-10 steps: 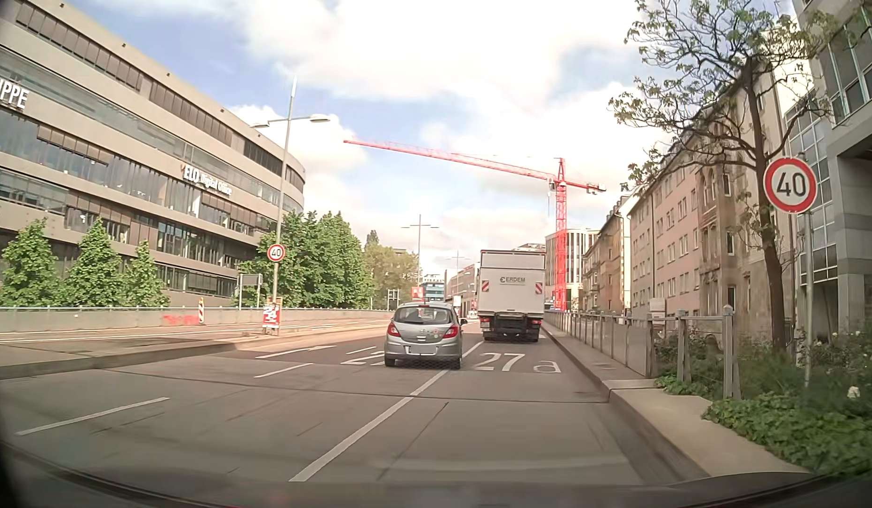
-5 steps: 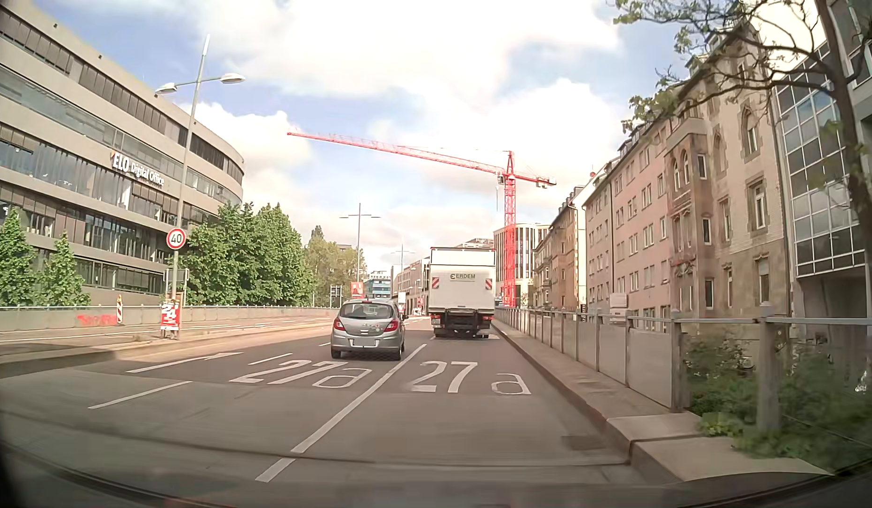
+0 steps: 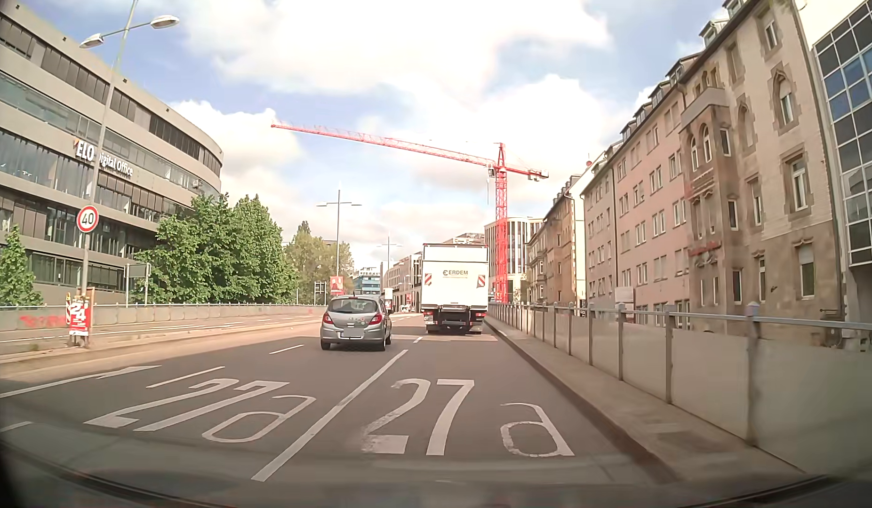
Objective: Follow the waypoints while adhering to traffic rules and regulations
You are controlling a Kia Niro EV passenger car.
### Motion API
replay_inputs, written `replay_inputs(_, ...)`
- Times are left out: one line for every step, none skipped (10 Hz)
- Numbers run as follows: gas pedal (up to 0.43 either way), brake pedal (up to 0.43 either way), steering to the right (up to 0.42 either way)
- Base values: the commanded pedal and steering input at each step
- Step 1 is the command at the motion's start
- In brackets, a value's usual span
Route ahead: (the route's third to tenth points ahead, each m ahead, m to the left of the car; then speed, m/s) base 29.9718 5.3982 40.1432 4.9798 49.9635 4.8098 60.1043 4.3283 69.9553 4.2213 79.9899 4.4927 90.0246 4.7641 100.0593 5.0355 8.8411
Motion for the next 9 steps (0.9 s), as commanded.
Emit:
replay_inputs(0.28,0.0,0.004)
replay_inputs(0.28,0.0,0.004)
replay_inputs(0.268,0.0,0.004)
replay_inputs(0.228,0.0,0.002)
replay_inputs(0.228,0.0,0.002)
replay_inputs(0.228,0.0,0.0)
replay_inputs(0.228,0.0,-0.005)
replay_inputs(0.228,0.0,-0.005)
replay_inputs(0.22,0.0,-0.005)
